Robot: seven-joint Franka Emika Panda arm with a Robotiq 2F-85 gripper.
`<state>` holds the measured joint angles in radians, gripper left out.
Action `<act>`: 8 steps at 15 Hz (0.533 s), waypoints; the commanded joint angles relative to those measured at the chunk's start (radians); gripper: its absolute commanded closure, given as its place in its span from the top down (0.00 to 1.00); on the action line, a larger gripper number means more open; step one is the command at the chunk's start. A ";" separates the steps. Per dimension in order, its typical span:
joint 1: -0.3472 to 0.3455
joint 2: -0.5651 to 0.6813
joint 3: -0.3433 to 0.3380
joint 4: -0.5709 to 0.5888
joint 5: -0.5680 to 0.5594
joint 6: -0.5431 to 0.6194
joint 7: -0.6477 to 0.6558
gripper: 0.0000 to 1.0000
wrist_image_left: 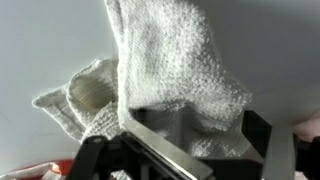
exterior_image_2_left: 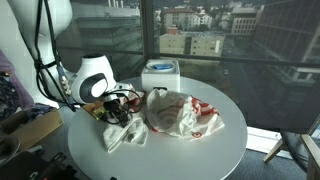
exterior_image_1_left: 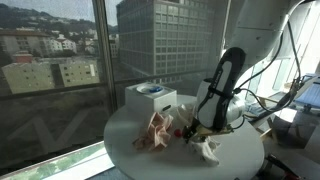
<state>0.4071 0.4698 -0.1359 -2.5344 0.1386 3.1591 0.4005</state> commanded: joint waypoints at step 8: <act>0.236 0.073 -0.225 0.060 0.058 -0.096 0.049 0.14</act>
<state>0.6225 0.5017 -0.3163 -2.5238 0.1943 3.1249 0.4207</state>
